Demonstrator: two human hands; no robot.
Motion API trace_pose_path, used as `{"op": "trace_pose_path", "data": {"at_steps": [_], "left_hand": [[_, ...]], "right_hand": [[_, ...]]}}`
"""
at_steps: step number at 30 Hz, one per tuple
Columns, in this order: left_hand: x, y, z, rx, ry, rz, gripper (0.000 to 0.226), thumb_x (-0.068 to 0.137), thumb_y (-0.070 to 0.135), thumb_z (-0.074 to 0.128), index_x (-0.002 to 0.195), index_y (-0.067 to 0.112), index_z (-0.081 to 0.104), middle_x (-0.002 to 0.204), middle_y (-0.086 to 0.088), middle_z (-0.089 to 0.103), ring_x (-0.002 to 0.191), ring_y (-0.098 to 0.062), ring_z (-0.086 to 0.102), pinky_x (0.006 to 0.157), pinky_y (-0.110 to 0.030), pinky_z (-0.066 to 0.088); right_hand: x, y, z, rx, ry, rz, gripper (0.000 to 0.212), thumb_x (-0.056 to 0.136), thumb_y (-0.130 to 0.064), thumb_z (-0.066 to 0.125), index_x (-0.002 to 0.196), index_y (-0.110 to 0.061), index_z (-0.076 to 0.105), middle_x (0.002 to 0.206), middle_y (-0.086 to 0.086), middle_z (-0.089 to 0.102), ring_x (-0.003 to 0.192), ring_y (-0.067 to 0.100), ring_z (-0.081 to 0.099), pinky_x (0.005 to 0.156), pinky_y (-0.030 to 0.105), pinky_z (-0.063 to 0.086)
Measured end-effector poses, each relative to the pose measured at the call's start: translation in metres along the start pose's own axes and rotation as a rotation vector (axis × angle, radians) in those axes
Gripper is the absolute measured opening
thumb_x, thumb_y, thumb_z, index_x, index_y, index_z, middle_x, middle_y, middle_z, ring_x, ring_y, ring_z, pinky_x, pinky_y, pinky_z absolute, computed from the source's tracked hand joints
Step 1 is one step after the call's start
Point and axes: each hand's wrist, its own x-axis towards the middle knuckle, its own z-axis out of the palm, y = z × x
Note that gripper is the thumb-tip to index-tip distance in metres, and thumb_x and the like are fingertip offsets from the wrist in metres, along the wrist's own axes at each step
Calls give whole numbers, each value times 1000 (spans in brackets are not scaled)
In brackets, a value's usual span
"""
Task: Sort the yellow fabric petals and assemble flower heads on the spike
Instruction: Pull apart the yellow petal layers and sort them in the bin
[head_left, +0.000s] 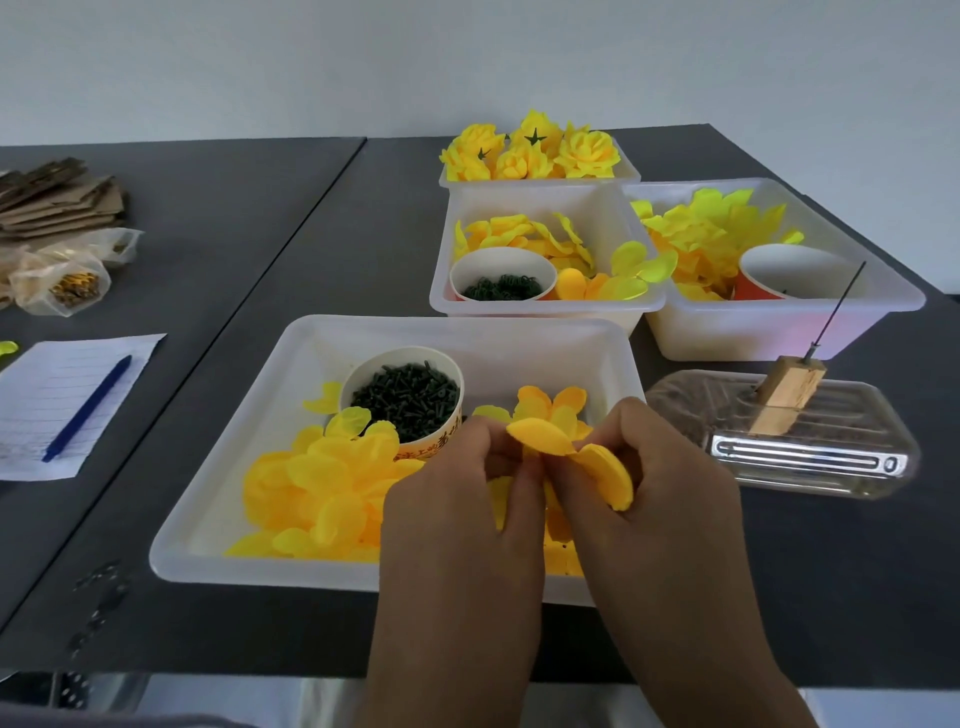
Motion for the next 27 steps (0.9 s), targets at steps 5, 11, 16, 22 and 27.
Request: {"op": "trace_pose_path", "data": {"at_steps": [5,11,16,22,27], "left_hand": [[2,1,10,-23,28,-31,11,91,35,58,82,31,58,68,19,59,90,10,52,69,-7,42],[-2,7,14,-171,115,-33,9,89,32,51,82,31,54,84,22,60,77,3,57,61,-9,42],[-3,6,9,-175,189,-10,16,96,31,50,80,27,51,75,20,58,63,1,54,54,-11,39],[5,-18,-27,-223,271,-86,21,95,41,52,81,27,58,67,5,62,57,-14,54,47,-23,42],[16,-24,-20,53,-33,-116,13,89,40,53,78,34,52,68,16,61,73,3,58,57,-15,46]], "right_hand": [[-1,-2,-1,15,36,4,20,77,-38,60,66,-24,52,54,-12,51,66,6,56,50,14,43],[15,-4,-12,89,102,54,16,76,-23,58,64,-18,48,52,-5,48,63,11,52,51,18,43],[25,-2,-15,120,160,96,21,84,-20,61,68,-19,48,56,-6,52,55,2,56,44,15,42],[52,8,-52,263,182,142,18,92,-21,59,76,-23,50,63,-29,64,48,-5,62,42,4,43],[50,13,-43,261,-218,264,18,89,-22,59,74,-11,62,56,3,66,45,12,61,50,22,51]]}}
